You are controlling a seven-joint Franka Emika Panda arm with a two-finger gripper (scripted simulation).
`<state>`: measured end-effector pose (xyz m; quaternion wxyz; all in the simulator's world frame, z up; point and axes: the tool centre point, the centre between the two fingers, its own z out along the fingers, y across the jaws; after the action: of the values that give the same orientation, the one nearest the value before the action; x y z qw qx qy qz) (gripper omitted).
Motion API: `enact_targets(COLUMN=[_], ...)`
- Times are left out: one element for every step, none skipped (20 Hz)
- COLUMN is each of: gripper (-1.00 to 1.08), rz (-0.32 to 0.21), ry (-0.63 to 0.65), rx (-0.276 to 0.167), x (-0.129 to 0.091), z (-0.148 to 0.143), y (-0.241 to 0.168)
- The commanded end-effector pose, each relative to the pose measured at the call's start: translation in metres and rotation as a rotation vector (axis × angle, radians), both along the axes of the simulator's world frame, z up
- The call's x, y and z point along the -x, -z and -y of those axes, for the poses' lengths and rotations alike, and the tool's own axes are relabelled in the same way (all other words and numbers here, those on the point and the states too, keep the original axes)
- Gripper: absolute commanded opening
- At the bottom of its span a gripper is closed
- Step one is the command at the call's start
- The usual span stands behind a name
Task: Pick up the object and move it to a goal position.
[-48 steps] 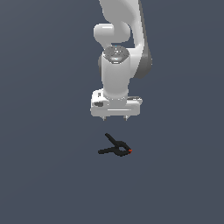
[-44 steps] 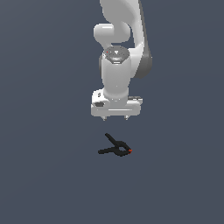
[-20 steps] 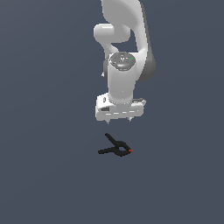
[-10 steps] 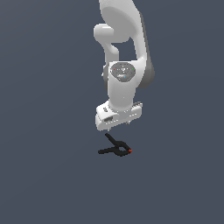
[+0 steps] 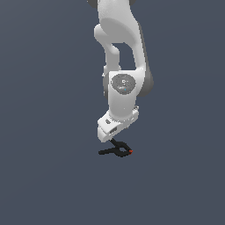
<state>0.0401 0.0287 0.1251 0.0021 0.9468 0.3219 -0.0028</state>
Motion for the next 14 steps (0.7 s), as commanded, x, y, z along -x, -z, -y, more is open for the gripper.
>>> enact_targets(gripper=[1.0, 1.0, 1.0, 1.0, 1.0, 1.0, 1.0, 1.0, 1.0, 1.0, 1.0, 1.0, 1.0, 1.0], rz=[0.0, -0.001, -0.001, -0.001, -0.001, -0.001, -0.001, -0.001, -0.001, -0.001, -0.001, -0.001, -0.001, 0.0], ry=[-0.072, -0.1, -0.128, -0.155, -0.183, -0.211, -0.239, -0.266, -0.294, -0.321, -0.349, -0.374, -0.399, -0.422], rx=[0.001, 0.001, 0.001, 0.001, 0.001, 0.0, 0.0, 0.0, 0.0, -0.001, -0.001, -0.002, -0.002, -0.003], x=[-0.004, -0.006, -0.008, -0.009, -0.011, -0.013, -0.014, -0.016, -0.017, -0.019, -0.02, -0.022, -0.023, -0.024], z=[0.001, 0.001, 0.001, 0.001, 0.002, 0.002, 0.002, 0.002, 0.003, 0.003, 0.003, 0.004, 0.004, 0.004], y=[0.006, 0.009, 0.011, 0.014, 0.017, 0.019, 0.022, 0.024, 0.027, 0.029, 0.032, 0.034, 0.037, 0.039])
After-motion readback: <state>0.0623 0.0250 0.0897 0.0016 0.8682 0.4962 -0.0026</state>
